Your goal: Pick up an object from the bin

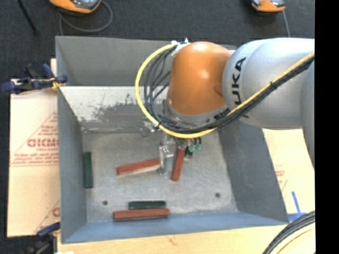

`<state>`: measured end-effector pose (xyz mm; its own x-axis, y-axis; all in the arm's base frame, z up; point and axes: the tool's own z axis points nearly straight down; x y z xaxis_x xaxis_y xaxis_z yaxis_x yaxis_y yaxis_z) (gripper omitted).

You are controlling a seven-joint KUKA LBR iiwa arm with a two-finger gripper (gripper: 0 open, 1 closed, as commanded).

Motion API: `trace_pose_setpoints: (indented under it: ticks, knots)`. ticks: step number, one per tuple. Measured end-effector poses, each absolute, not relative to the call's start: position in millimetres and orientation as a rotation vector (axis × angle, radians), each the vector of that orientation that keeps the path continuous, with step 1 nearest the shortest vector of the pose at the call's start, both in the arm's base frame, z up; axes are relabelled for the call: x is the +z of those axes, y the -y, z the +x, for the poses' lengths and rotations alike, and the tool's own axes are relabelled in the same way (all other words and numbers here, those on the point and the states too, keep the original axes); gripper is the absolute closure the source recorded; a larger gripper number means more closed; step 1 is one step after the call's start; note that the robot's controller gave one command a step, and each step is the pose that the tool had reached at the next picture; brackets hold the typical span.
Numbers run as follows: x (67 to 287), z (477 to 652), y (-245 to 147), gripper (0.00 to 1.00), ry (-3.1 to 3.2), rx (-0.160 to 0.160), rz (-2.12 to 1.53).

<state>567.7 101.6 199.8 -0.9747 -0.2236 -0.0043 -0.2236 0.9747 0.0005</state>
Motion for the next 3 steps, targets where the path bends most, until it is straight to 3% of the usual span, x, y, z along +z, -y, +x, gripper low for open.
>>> trace_pose_setpoints:
  ticks: [1,2,3]
  knots:
    - [65.8,573.2,-113.8,0.00,-3.100,-0.002,-0.529]
    - [70.8,574.2,-119.3,0.00,-3.057,-0.002,-0.702]
    - [70.8,563.5,-166.2,0.00,-3.023,0.001,-0.834]
